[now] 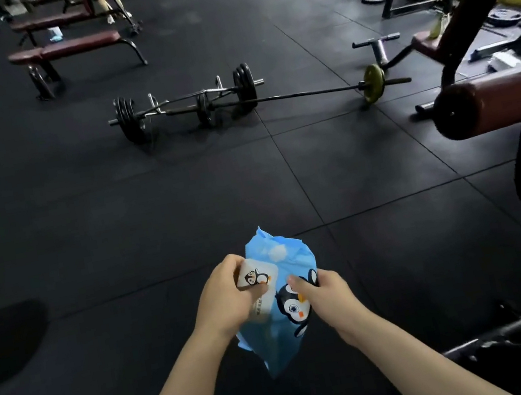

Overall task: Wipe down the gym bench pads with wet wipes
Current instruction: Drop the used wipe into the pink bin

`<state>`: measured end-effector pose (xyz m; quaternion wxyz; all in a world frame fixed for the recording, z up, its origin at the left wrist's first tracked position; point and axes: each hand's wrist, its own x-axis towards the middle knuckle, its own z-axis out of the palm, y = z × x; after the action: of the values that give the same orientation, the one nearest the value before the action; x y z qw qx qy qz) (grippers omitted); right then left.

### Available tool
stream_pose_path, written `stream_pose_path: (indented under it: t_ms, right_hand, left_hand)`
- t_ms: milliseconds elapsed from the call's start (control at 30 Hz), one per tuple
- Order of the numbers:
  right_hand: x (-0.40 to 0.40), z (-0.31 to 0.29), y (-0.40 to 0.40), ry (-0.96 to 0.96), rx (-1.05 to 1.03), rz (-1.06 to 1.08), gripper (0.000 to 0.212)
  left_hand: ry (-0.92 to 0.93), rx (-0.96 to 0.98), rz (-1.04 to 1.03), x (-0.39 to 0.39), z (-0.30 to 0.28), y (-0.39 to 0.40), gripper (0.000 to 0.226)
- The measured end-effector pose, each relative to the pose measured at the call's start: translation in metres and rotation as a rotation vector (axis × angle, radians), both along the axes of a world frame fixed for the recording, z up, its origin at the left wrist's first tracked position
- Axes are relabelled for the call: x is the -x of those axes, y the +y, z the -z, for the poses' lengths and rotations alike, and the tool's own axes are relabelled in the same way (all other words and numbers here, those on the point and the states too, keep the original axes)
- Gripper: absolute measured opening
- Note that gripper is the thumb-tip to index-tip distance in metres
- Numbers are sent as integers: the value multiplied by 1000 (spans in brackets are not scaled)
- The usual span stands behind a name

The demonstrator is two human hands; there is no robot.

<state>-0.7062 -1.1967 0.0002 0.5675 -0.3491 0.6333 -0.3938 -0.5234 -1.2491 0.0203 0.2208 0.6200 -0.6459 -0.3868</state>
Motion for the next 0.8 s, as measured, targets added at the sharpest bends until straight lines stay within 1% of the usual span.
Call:
stream_pose_path:
  t_ms: [233,400,500,600,700,733,800]
  right_hand:
    - [44,20,-119,34,-22,64,17]
    - [78,24,-226,20,-52,170,16]
    - [100,24,-281,-10,-85,235,18]
    - [126,28,-329,-26,-111,291,23]
    - [157,37,-369,48,-168,398,37]
    - [170,41,-382,77,-176,443,35]
    - [199,49,-408,115,-187,527,21]
  left_hand:
    - [27,-69,76,44,20,-134,27]
    - [129,-69,196,75,24,-253,13]
    - [136,-91,300,95,16,-321,15]
    - [111,-98,374,126,9,-382,13]
    - [45,-81,435,164,8,-435,10]
    - [19,-67,459,178,9,-452,9]
    - [-25,-38,495,208,13,-487,9]
